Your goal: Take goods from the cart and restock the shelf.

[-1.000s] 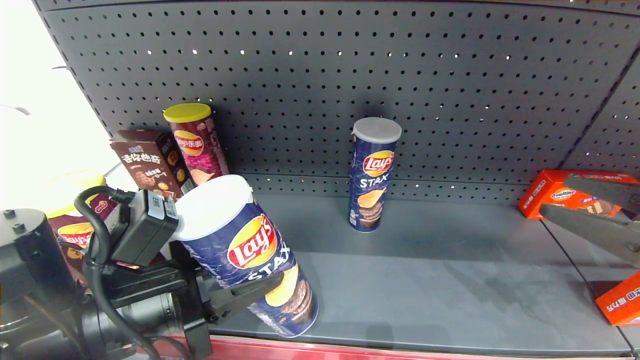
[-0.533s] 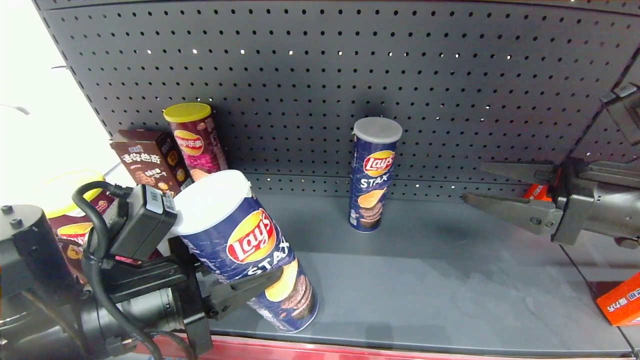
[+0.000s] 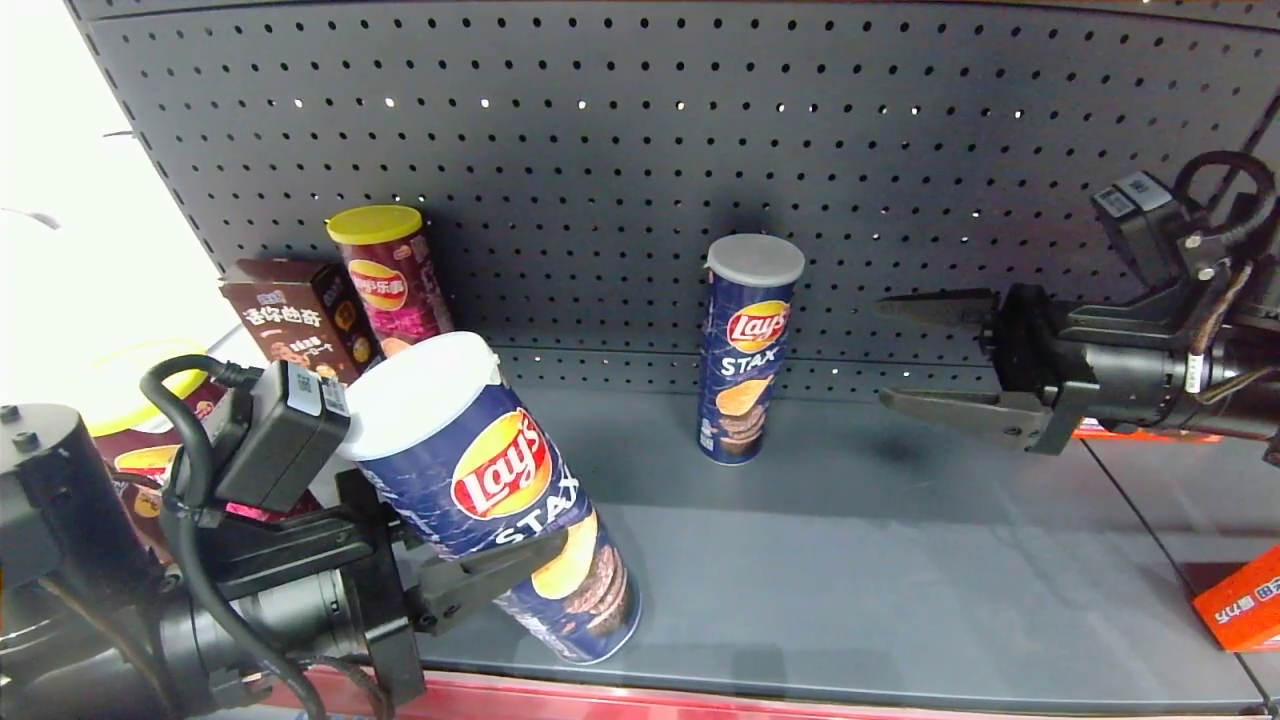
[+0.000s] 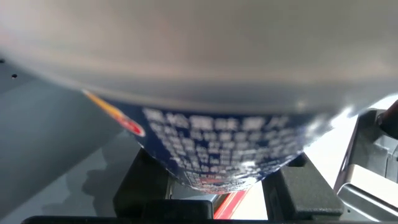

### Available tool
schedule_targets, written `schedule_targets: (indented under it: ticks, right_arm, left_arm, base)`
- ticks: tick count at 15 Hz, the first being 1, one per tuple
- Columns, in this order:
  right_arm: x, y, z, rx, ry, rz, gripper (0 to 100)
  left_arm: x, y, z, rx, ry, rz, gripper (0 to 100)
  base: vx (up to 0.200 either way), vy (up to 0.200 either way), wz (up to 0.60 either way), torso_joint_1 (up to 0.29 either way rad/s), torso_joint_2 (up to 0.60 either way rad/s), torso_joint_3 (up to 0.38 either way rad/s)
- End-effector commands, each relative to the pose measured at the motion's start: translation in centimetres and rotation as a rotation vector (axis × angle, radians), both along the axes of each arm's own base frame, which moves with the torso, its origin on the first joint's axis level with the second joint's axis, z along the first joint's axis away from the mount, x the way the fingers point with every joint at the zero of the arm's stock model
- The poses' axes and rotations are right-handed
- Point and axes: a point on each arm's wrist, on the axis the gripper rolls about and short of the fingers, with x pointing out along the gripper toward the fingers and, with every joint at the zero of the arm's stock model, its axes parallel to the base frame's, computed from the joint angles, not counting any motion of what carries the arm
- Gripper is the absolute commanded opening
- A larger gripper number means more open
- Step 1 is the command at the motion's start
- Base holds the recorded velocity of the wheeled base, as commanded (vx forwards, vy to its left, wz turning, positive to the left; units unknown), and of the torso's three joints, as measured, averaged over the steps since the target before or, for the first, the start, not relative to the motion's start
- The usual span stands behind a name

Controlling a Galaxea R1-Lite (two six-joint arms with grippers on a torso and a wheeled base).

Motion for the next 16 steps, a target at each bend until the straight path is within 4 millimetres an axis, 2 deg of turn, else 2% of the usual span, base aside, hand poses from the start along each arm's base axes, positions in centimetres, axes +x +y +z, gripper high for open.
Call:
schedule_targets:
  ticks: [1,14,16]
  right_arm:
    - [2.3,0.6,-0.8,-0.006,0.024,0.007,100]
    - [9.9,2.9,-4.9,-0.025,0.093,0.010,100]
    - [10.5,3.4,-5.4,-0.027,0.101,0.017,100]
  left_arm:
    - [0.1,-0.1,0.3,-0.006,-0.009,-0.003,0]
    - [0.4,-0.2,0.5,-0.008,-0.014,0.001,0]
    - [0.4,-0.2,0.5,-0.009,-0.014,0.002,0]
  base:
    - [0.000,0.000,0.00,0.000,0.00,0.000]
    - [0.000,0.000,0.00,0.000,0.00,0.000]
    - [0.000,0.000,0.00,0.000,0.00,0.000]
